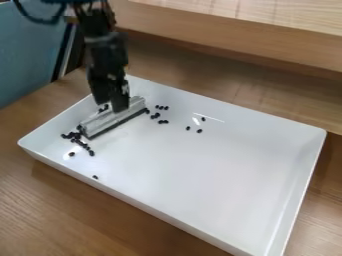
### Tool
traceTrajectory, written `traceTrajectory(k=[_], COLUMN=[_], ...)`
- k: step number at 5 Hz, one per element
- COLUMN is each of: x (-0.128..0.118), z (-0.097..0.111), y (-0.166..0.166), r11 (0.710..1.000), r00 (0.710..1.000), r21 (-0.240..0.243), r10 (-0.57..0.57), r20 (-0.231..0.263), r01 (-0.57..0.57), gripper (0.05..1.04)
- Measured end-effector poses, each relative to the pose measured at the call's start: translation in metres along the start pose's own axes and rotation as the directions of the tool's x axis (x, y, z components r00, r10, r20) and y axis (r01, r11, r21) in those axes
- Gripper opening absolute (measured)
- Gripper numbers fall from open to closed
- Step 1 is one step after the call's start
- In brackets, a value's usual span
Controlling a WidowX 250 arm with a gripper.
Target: Sweep into pile
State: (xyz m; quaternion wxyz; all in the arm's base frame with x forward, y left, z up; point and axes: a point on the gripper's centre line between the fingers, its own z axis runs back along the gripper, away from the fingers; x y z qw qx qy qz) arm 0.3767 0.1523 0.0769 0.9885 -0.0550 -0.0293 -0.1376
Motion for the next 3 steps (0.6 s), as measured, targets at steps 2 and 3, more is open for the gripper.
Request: traceTrajectory(k=[2,3], x=[0.008,0.009], z=[0.042,0.055], y=[0.0,-0.005], r11=[0.999,1.0], r00=[0.998,0.999], r21=[0.041,0.021], r10=[0.014,0.001], r20=[0.055,0.053], r01=[-0.017,-0.002], gripper=[1.0,1.0])
